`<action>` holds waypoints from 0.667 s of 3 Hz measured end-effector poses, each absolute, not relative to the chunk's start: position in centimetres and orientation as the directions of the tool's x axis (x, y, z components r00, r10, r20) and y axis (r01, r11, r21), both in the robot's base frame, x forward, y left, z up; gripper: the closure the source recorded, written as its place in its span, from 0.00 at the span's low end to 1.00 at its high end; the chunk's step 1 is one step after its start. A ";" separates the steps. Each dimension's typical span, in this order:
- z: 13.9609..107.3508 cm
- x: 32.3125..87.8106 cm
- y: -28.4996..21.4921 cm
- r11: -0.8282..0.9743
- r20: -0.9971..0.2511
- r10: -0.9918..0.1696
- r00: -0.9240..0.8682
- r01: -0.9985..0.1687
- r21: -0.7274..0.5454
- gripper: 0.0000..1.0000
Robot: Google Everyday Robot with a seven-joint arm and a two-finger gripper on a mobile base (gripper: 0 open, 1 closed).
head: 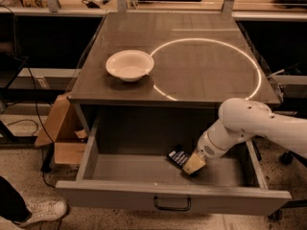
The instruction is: Place rxbar blueberry into top drawer
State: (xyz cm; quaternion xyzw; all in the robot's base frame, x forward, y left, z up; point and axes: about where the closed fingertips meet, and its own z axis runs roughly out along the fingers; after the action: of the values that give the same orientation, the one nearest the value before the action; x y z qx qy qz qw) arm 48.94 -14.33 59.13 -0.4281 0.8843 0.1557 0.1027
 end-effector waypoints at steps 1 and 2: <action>59.1 48.9 -14.3 0.585 -0.315 -0.725 -0.612 -0.789 0.187 0.82; 59.1 48.9 -14.3 0.585 -0.315 -0.725 -0.612 -0.789 0.188 0.58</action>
Offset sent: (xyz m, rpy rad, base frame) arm 0.0000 0.0000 0.0000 0.0000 0.0000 0.0000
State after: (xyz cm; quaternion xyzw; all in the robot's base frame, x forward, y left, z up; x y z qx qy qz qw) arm 48.94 -14.33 59.13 -0.4281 0.8843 0.1557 0.1026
